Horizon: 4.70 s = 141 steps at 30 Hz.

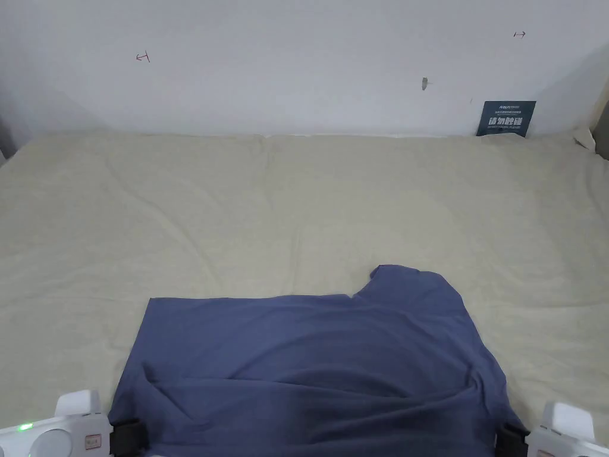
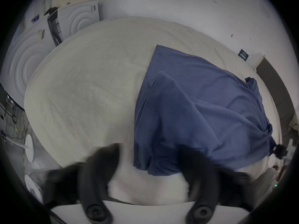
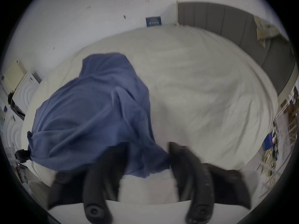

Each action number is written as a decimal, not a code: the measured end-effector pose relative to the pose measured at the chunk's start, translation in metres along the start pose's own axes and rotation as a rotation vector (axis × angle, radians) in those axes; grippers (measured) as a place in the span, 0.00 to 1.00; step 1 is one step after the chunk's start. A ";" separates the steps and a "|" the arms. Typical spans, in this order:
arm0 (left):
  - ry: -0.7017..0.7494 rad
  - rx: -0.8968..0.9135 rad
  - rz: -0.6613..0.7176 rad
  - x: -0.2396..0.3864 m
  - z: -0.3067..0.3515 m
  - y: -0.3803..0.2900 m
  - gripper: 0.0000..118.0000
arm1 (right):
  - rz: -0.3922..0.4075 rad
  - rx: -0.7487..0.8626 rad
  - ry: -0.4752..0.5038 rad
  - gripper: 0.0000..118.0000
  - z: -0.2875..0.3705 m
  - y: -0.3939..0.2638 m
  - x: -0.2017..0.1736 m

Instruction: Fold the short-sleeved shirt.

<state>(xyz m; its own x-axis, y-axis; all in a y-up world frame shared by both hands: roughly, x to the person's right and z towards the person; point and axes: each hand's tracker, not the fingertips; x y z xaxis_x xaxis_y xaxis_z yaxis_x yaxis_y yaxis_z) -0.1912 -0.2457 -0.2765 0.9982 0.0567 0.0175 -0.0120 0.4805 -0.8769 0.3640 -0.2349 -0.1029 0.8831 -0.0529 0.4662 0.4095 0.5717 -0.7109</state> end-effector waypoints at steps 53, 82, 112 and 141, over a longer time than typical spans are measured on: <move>-0.003 0.048 -0.054 0.056 -0.108 0.226 0.86 | 0.234 0.539 0.038 0.01 0.022 0.129 -0.109; -0.120 0.235 -0.137 0.066 -0.050 0.210 0.01 | 0.156 -0.082 0.020 0.53 -0.209 0.218 -0.085; -0.083 0.158 -0.011 -0.007 0.032 0.040 0.01 | 0.066 0.132 0.249 0.03 0.036 0.039 0.004; -0.101 0.777 -0.107 0.074 0.154 0.049 0.91 | 0.151 0.744 0.123 0.96 0.147 0.074 -0.075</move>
<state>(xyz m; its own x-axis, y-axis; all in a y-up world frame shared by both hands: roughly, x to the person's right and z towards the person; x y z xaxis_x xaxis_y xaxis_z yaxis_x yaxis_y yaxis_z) -0.1269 -0.0834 -0.2439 0.9866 0.0368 0.1587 0.0095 0.9595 -0.2815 0.2944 -0.0686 -0.1131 0.9540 0.0037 0.2997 0.0592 0.9779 -0.2007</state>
